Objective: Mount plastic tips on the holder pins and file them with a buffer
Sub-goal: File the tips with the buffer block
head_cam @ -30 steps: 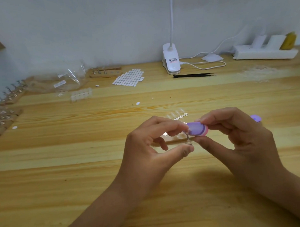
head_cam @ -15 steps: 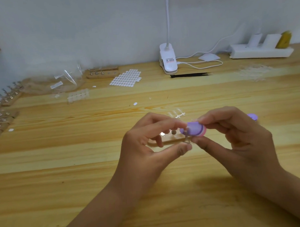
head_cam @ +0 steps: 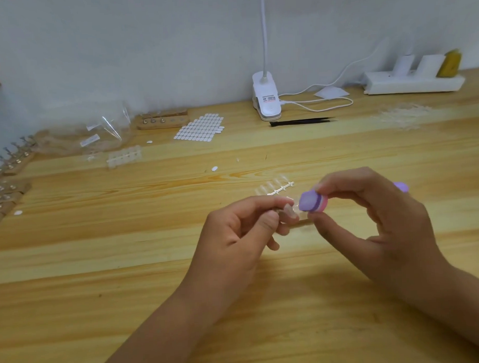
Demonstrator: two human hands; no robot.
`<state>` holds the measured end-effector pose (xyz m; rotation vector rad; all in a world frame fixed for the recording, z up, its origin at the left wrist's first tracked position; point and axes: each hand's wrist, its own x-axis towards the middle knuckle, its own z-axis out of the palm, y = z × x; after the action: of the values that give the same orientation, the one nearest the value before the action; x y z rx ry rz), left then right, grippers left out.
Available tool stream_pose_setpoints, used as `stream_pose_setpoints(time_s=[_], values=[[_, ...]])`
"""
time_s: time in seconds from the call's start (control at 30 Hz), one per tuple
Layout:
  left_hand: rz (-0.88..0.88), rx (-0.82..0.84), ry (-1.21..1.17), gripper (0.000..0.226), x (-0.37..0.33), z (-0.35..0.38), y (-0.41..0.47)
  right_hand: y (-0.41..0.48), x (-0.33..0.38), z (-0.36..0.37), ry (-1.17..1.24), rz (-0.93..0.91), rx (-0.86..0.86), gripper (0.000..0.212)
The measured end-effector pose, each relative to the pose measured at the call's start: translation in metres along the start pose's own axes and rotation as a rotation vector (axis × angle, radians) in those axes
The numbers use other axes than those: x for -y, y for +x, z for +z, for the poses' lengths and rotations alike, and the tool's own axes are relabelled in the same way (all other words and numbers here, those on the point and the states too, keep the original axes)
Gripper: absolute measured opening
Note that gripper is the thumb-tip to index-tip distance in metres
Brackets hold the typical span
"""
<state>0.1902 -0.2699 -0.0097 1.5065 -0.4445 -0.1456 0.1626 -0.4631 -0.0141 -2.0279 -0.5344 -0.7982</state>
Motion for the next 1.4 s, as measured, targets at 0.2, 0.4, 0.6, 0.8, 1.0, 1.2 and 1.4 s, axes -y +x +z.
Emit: stream_pose_setpoints(time_s=[0.2, 0.4, 0.6, 0.8, 1.0, 1.2, 1.4], values=[[-0.062, 0.042, -0.021, 0.016, 0.003, 0.004, -0.002, 0.000, -0.002, -0.001, -0.090, -0.119, 0.017, 0.030], [-0.011, 0.057, -0.030, 0.017, 0.000, 0.005, -0.002, -0.002, 0.001, 0.002, -0.121, -0.228, -0.004, 0.026], [0.033, 0.033, -0.032, 0.018, -0.004, 0.005, -0.003, -0.004, 0.003, 0.001, -0.140, -0.329, -0.029, 0.021], [0.041, 0.042, -0.036, 0.018, -0.006, 0.006, -0.004, -0.002, 0.001, 0.001, -0.201, -0.319, -0.021, 0.025], [0.035, 0.043, -0.009, 0.015, -0.007, 0.007, -0.005, -0.006, 0.005, 0.002, -0.180, -0.389, -0.011, 0.022], [0.022, 0.034, -0.014, 0.017, -0.007, 0.006, -0.004, -0.004, 0.000, 0.000, -0.197, -0.358, -0.021, 0.019], [0.030, 0.058, -0.031, 0.017, -0.007, 0.005, -0.004, -0.005, -0.004, 0.002, -0.241, -0.359, -0.015, 0.022]])
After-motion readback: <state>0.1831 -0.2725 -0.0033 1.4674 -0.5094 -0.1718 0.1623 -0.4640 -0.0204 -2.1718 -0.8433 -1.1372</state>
